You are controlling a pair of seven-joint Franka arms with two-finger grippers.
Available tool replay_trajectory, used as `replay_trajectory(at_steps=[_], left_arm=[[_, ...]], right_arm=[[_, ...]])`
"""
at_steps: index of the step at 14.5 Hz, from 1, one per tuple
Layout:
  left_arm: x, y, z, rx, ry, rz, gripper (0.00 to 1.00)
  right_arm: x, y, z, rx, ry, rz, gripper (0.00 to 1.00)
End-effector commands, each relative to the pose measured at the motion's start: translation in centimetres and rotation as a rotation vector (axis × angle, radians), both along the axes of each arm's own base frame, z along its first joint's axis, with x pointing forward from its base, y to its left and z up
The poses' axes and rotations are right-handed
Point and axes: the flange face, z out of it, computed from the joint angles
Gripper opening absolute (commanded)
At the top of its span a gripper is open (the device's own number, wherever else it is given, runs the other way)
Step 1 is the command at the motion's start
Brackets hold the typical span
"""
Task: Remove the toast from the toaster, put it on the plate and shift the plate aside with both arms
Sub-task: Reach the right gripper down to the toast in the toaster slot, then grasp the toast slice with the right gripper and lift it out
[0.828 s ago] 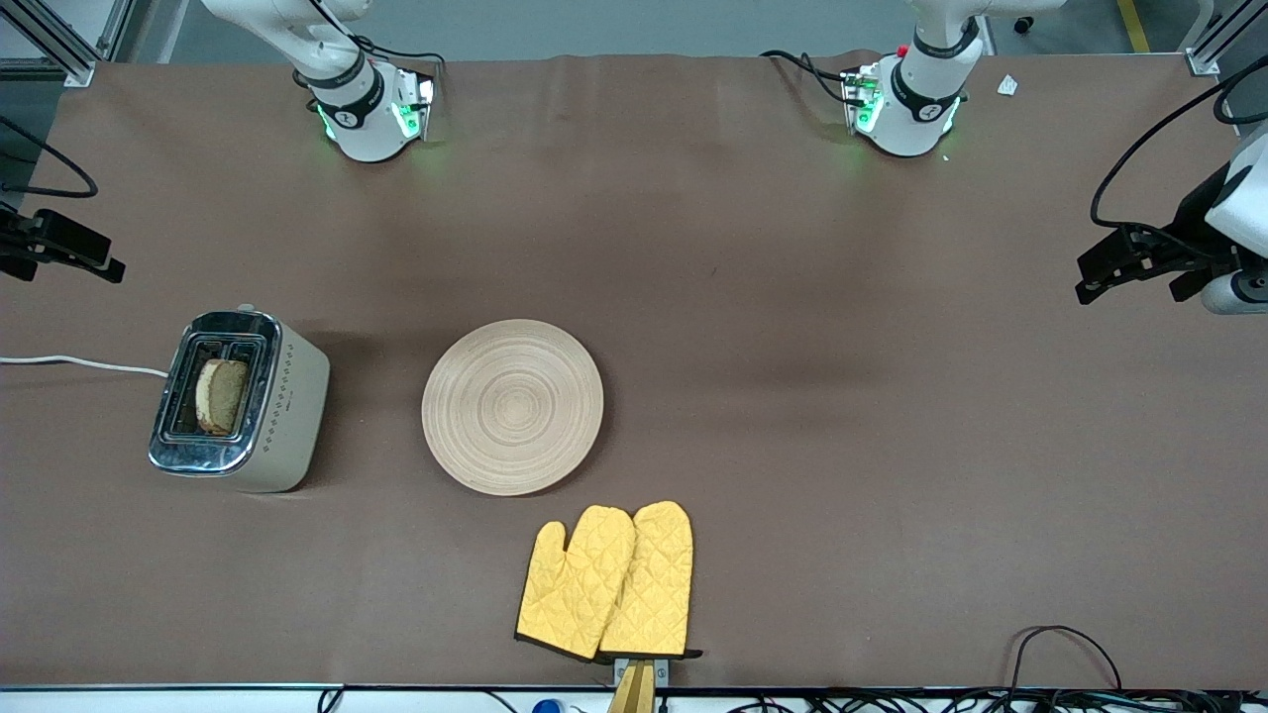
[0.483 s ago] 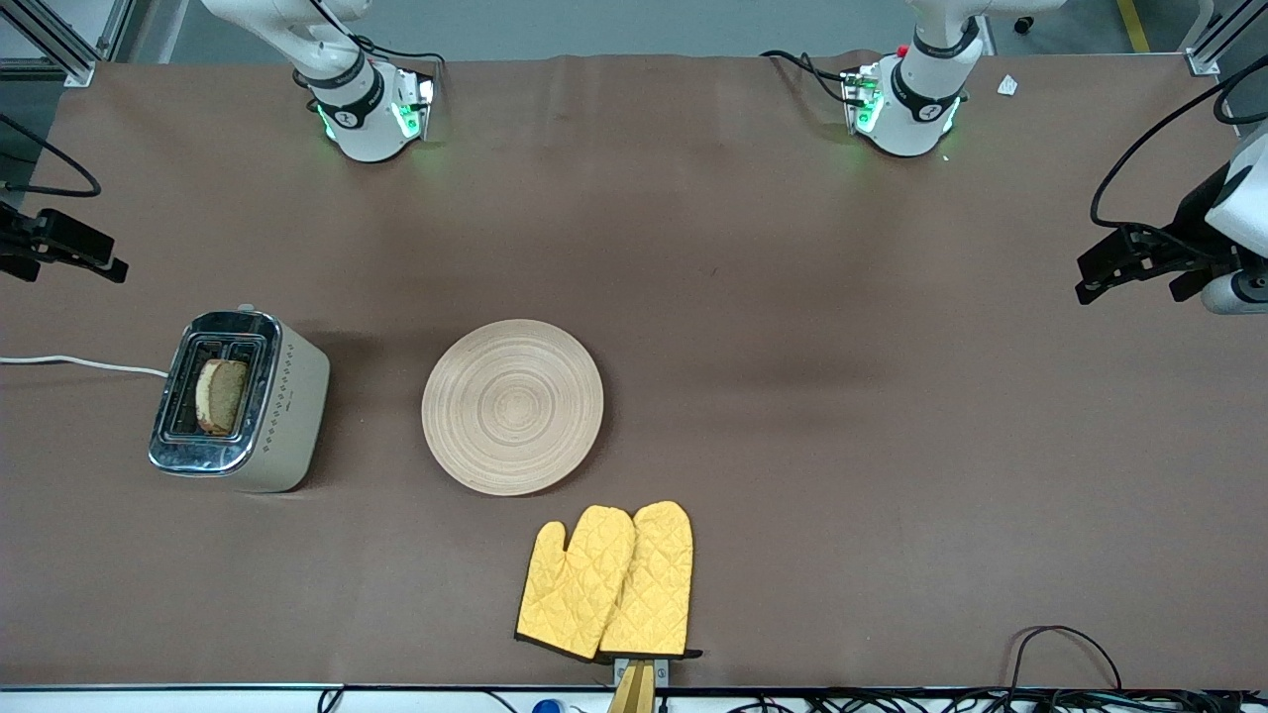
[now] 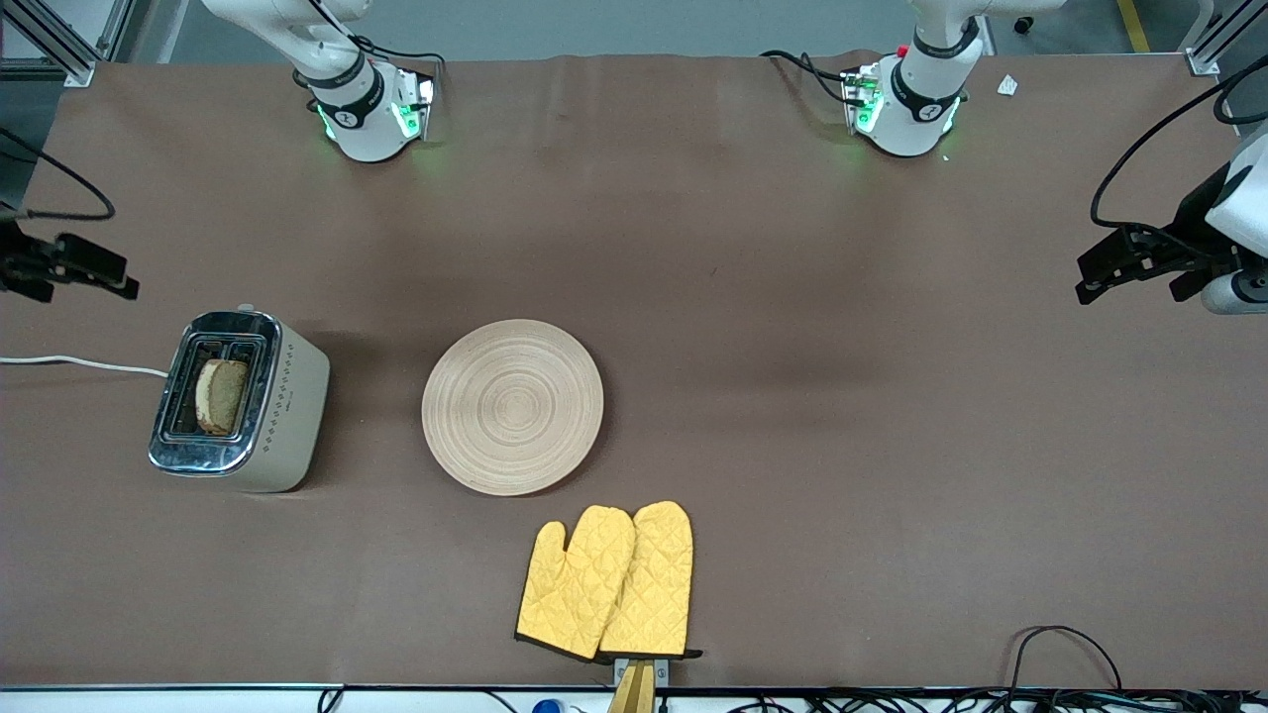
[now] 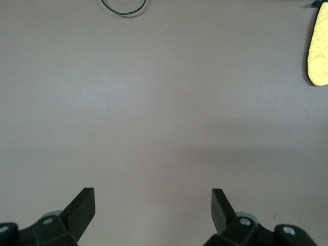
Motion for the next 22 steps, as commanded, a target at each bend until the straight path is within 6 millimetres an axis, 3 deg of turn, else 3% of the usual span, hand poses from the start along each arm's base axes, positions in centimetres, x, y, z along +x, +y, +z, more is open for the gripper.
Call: replay_trajectory(at_steps=[1, 8, 14, 15, 16, 17, 18, 22], left_arm=[[0.1, -0.2, 0.4, 0.008, -0.012, 0.009, 1.0], [0.1, -0.2, 0.4, 0.008, -0.013, 0.012, 1.0], [0.1, -0.2, 0.4, 0.009, -0.011, 0.009, 1.0], [0.1, -0.2, 0.4, 0.008, -0.011, 0.01, 1.0], [0.1, -0.1, 0.3, 0.009, -0.01, 0.01, 1.0], [0.1, -0.2, 0.4, 0.008, -0.011, 0.01, 1.0], [0.1, -0.2, 0.4, 0.008, -0.011, 0.009, 1.0], [0.1, -0.2, 0.3, 0.008, -0.009, 0.009, 1.0]], right_arm=[[-0.2, -1.0, -5.4, -0.009, -0.011, -0.001, 1.0], [1.7, -1.2, -15.3, -0.019, -0.026, -0.005, 1.0], [2.3, -1.3, -19.0, -0.02, 0.009, -0.004, 0.97], [2.2, -1.3, -19.2, -0.019, 0.014, 0.001, 0.77], [1.9, -1.4, -19.6, -0.018, 0.021, 0.004, 0.42], [1.9, -1.4, -19.6, -0.018, 0.021, 0.004, 0.14], [1.9, -1.4, -19.6, -0.018, 0.021, 0.002, 0.02], [2.0, -1.8, -19.6, -0.02, 0.009, -0.004, 0.0]])
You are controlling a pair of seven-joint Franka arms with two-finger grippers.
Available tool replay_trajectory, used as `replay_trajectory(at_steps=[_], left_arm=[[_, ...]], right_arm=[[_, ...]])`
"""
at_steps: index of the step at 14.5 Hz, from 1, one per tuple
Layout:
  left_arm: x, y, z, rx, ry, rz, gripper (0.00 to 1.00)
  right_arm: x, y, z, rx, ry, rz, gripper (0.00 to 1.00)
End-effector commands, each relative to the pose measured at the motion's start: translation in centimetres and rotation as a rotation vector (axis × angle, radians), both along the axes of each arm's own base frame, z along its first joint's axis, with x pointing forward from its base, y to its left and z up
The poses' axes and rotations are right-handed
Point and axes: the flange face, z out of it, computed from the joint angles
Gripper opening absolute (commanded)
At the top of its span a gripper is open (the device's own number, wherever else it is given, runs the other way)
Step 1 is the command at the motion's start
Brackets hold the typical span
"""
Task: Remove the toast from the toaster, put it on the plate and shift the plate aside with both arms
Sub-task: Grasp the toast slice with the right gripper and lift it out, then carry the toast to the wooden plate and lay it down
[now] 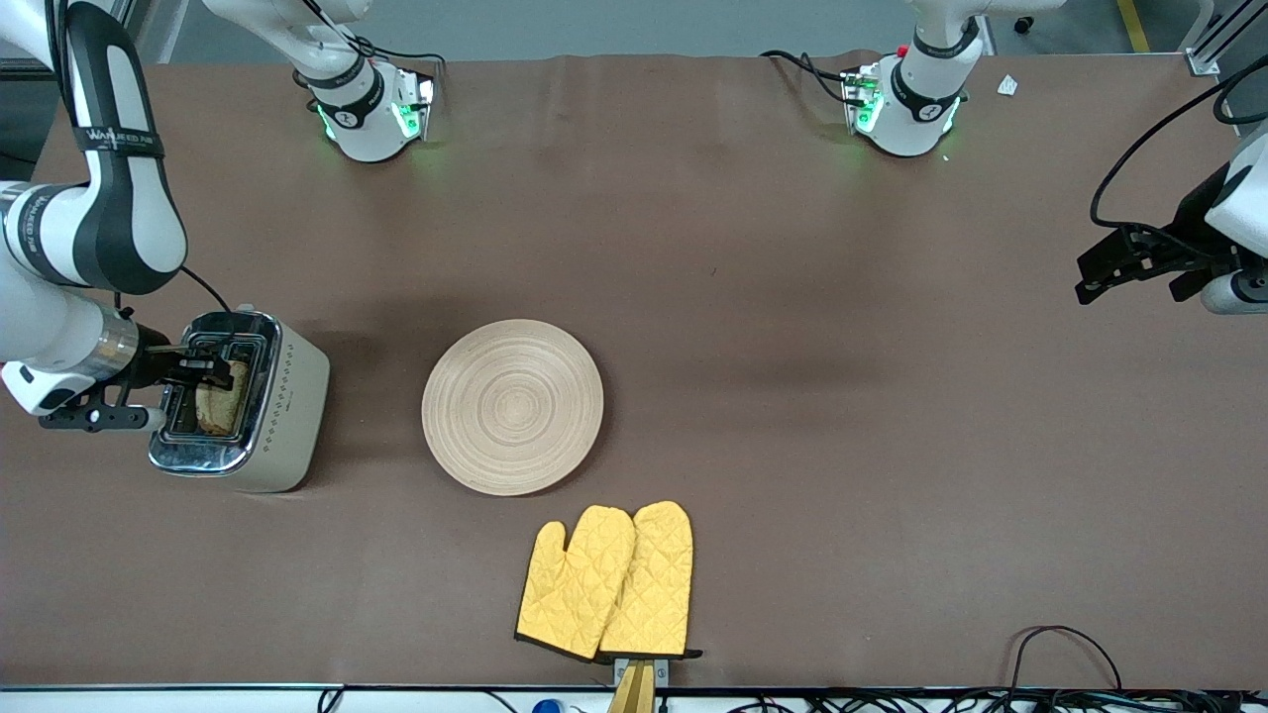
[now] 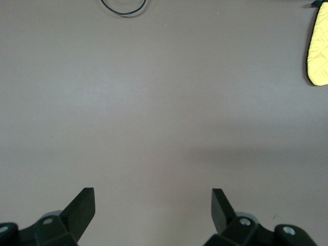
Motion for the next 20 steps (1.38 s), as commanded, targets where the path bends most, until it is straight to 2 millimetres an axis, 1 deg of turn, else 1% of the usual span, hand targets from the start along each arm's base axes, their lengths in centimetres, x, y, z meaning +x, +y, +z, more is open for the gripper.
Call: replay_trajectory(at_steps=[1, 3, 4, 7, 10, 11, 12, 13, 15, 17, 18, 20], left_arm=[[0.1, -0.1, 0.3, 0.008, -0.01, 0.009, 1.0], [0.2, -0.1, 0.3, 0.008, -0.011, 0.011, 1.0], [0.2, -0.1, 0.3, 0.008, -0.011, 0.012, 1.0], [0.2, -0.1, 0.3, 0.008, -0.011, 0.012, 1.0], [0.1, -0.1, 0.3, 0.008, -0.01, 0.012, 1.0], [0.1, -0.1, 0.2, 0.008, -0.01, 0.012, 1.0], [0.2, -0.1, 0.3, 0.008, -0.011, 0.014, 1.0], [0.1, 0.0, 0.4, 0.008, -0.011, 0.014, 1.0], [0.2, -0.1, 0.3, 0.008, -0.011, 0.012, 1.0], [0.1, -0.1, 0.4, 0.008, -0.013, 0.012, 1.0], [0.1, -0.1, 0.4, 0.008, -0.011, 0.012, 1.0], [0.2, -0.1, 0.3, 0.008, -0.011, 0.014, 1.0]], right_arm=[[-0.4, -0.4, 0.3, -0.006, -0.015, 0.012, 0.0], [-0.4, -0.5, 1.1, -0.004, -0.025, 0.025, 0.0], [-0.3, -0.4, 2.2, -0.001, -0.042, 0.039, 0.0], [-0.7, 0.0, 6.8, 0.008, -0.069, 0.071, 0.0], [-1.8, 1.1, 12.3, 0.046, -0.096, 0.073, 0.0], [-2.0, 1.8, 13.7, 0.051, -0.092, 0.084, 0.0], [-2.0, 3.4, 15.0, 0.059, -0.081, 0.101, 0.0], [-2.0, 5.1, 15.7, 0.077, -0.074, 0.108, 0.0], [-1.8, 8.2, 15.5, 0.094, -0.078, 0.074, 0.0], [-1.5, 11.8, 14.5, 0.108, -0.099, 0.045, 0.0], [-1.4, 13.2, 13.8, 0.118, -0.109, 0.017, 0.0], [-1.6, 16.7, 11.0, 0.14, -0.128, -0.008, 0.0]])
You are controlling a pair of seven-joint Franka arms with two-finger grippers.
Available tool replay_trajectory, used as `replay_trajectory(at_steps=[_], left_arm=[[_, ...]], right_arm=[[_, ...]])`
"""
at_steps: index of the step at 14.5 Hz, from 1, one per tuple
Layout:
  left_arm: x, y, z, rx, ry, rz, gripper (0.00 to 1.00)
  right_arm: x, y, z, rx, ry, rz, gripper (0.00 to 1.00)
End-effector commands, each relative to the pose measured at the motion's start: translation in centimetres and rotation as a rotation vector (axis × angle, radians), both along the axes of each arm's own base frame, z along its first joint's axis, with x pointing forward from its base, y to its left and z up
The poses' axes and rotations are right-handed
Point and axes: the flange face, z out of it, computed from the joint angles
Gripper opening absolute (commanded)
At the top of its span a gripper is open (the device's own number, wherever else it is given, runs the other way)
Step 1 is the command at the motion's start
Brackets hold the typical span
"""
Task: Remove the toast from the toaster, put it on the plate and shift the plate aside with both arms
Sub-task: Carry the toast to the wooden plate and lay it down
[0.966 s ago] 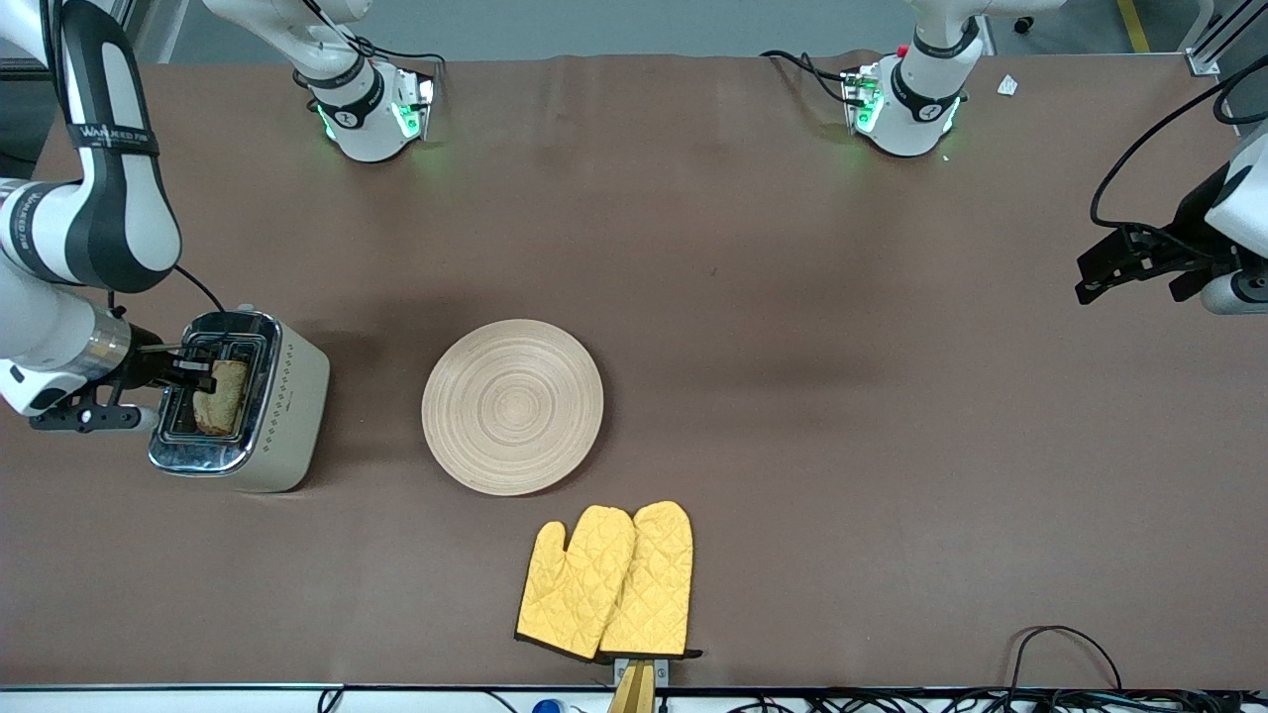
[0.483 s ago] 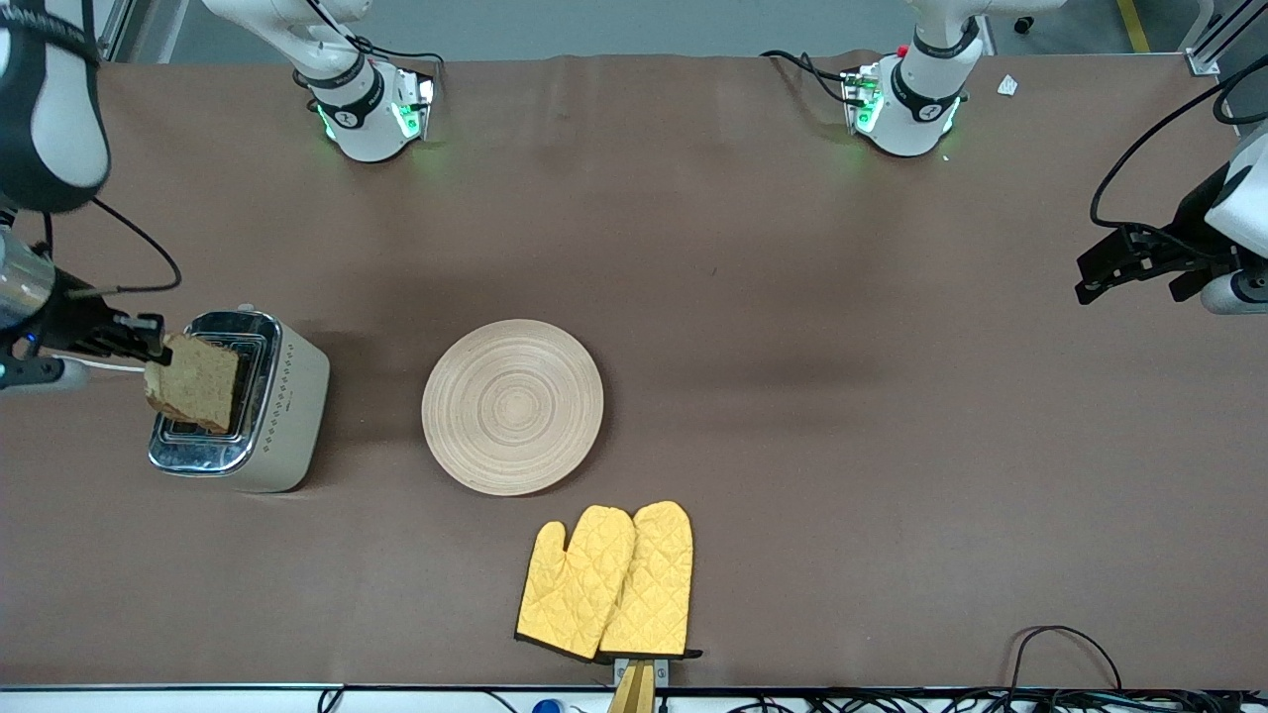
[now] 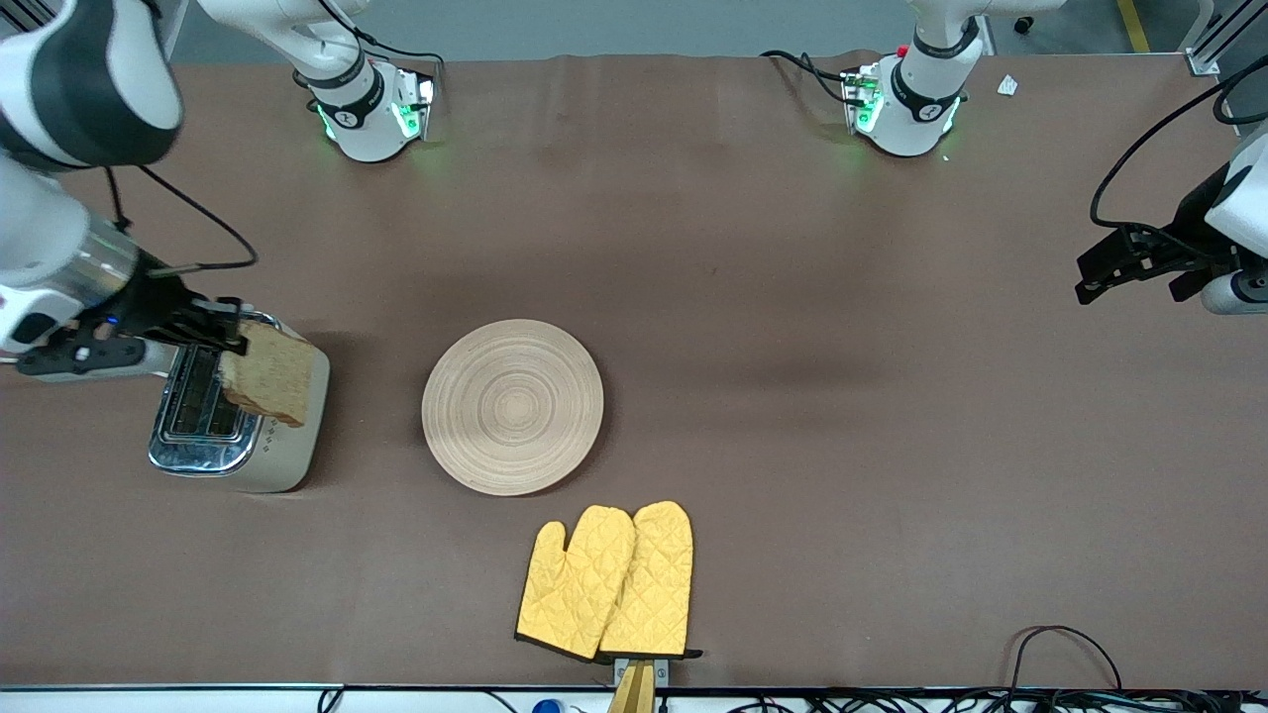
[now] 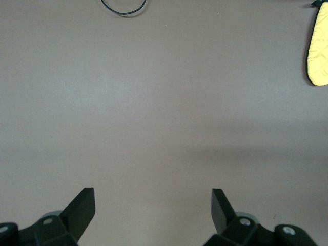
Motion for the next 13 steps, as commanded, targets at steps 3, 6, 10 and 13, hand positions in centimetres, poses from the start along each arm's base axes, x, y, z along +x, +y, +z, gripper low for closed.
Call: replay_trajectory(at_steps=[3, 6, 10, 13], left_arm=[[0.1, 0.0, 0.3, 0.009, -0.01, 0.005, 1.0], [0.6, -0.1, -0.7, 0.011, 0.009, -0.002, 1.0], [0.7, 0.0, -1.1, 0.011, 0.015, 0.001, 1.0], [0.8, 0.0, -1.3, 0.012, 0.021, 0.001, 1.0]], right_arm=[[-0.8, 7.5, -7.4, 0.068, -0.012, -0.065, 0.0], [-1.2, 13.5, -11.7, 0.109, 0.026, -0.141, 0.0], [-2.2, 19.2, -15.3, 0.11, 0.026, -0.187, 0.0], [-2.2, 20.4, -17.6, 0.113, 0.03, -0.215, 0.0]])
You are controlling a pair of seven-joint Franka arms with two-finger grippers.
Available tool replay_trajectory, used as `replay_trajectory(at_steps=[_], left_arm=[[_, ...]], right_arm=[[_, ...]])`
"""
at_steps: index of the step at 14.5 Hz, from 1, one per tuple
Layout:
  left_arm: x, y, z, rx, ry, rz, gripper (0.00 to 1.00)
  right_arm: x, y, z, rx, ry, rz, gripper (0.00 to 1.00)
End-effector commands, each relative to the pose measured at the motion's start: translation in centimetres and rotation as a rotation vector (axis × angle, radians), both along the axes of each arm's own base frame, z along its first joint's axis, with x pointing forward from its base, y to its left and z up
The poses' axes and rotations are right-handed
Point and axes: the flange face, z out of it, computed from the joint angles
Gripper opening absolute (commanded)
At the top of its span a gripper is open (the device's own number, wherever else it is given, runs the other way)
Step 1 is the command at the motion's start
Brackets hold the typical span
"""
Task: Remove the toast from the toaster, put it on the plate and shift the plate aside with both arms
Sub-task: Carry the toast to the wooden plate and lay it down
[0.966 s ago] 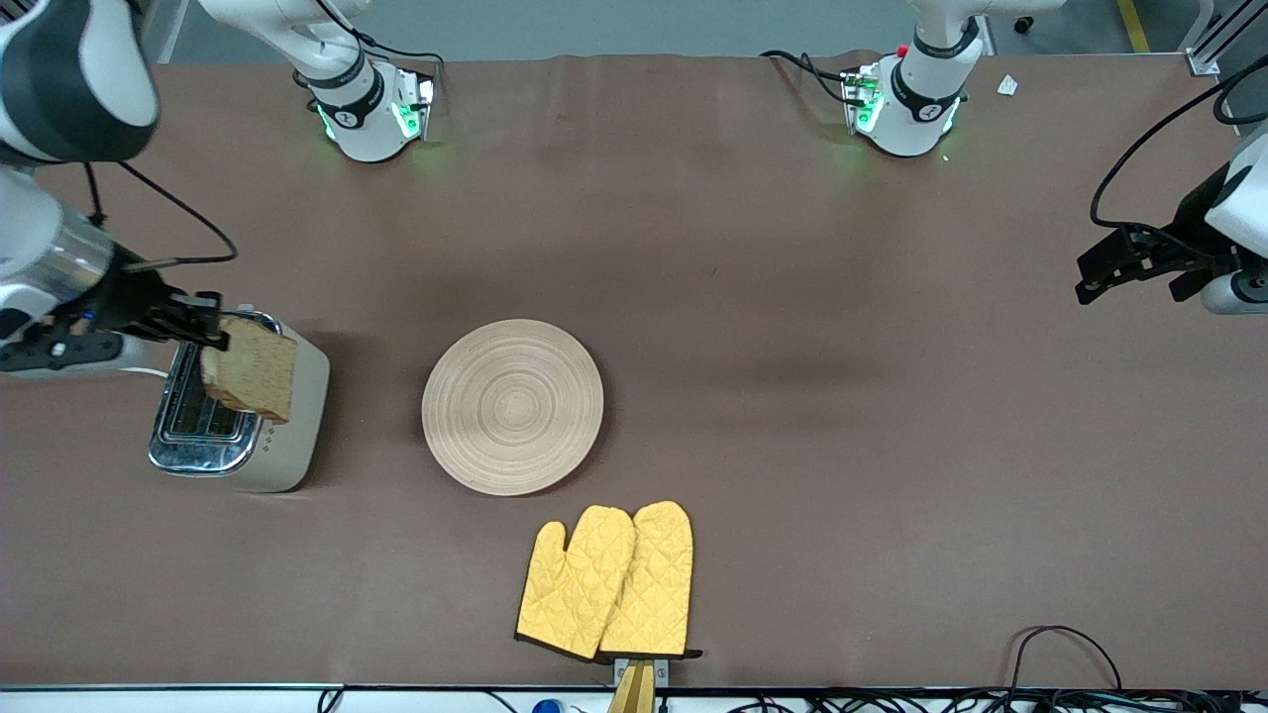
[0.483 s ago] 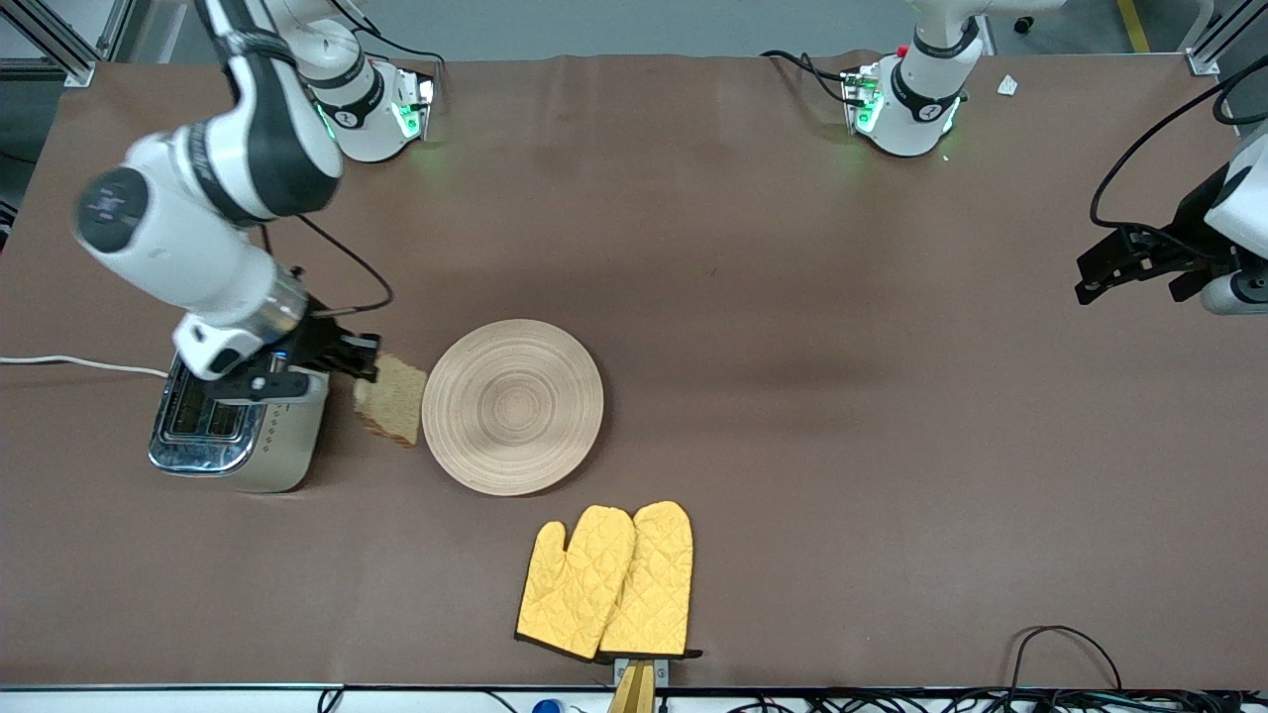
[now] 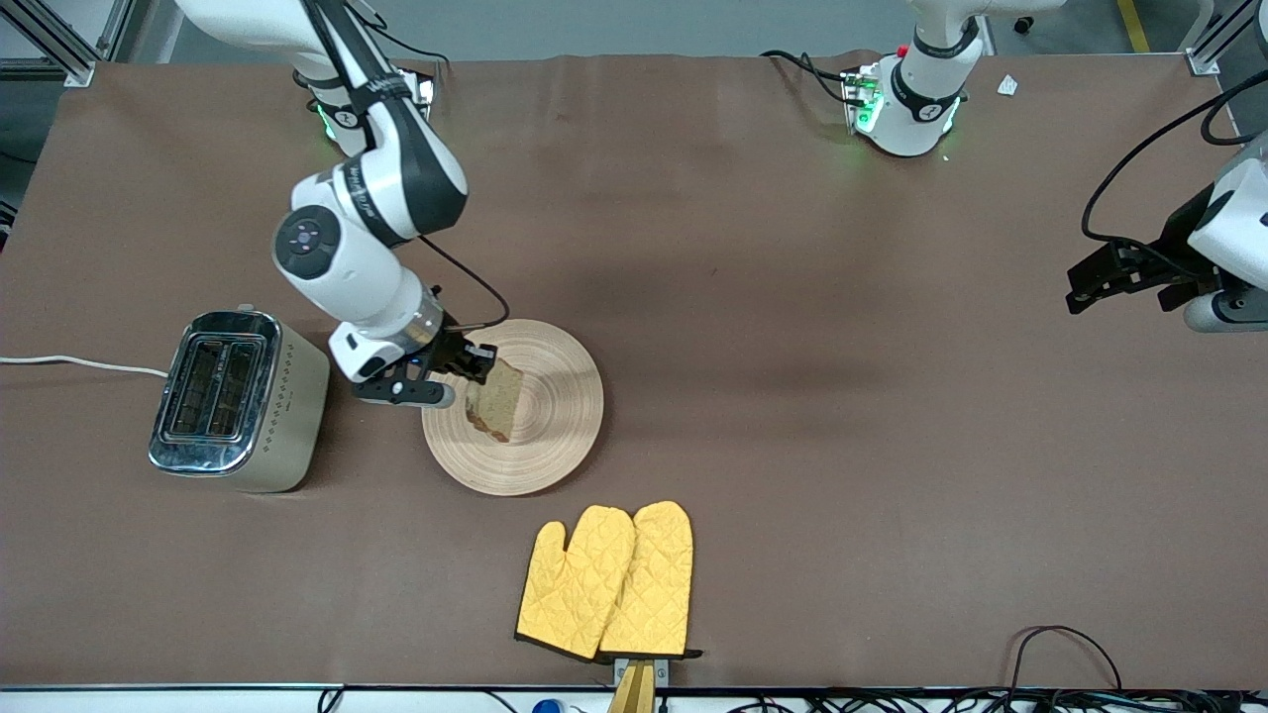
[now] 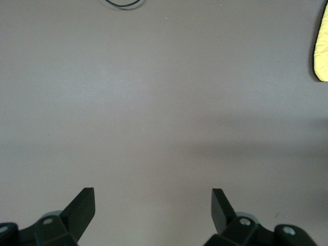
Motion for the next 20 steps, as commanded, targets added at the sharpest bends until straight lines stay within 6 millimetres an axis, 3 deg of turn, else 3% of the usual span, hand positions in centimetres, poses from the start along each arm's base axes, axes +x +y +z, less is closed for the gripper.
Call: replay_trajectory(at_steps=[1, 6, 12, 15, 19, 20], left_arm=[[-0.1, 0.0, 0.3, 0.01, -0.002, 0.002, 1.0], [-0.2, -0.1, 0.0, 0.011, 0.014, 0.009, 1.0], [-0.5, -1.2, -0.3, 0.011, 0.039, -0.009, 1.0], [-0.5, -0.7, -1.3, -0.002, 0.082, -0.006, 1.0], [0.4, -3.1, -5.2, -0.144, 0.17, -0.007, 1.0], [1.2, -3.9, -7.2, -0.22, 0.21, 0.001, 1.0]], right_arm=[[0.3, -0.1, -1.7, 0.042, 0.02, -0.064, 0.0], [0.9, -1.7, -4.4, 0.048, 0.048, -0.098, 0.0], [-1.0, -7.7, -9.4, -0.001, 0.06, -0.027, 0.0], [-1.4, -9.4, -10.2, -0.009, 0.079, -0.022, 0.0], [-1.4, -10.9, -10.8, -0.012, 0.111, -0.033, 0.03], [-1.5, -10.9, -10.9, -0.012, 0.122, -0.034, 0.12]])
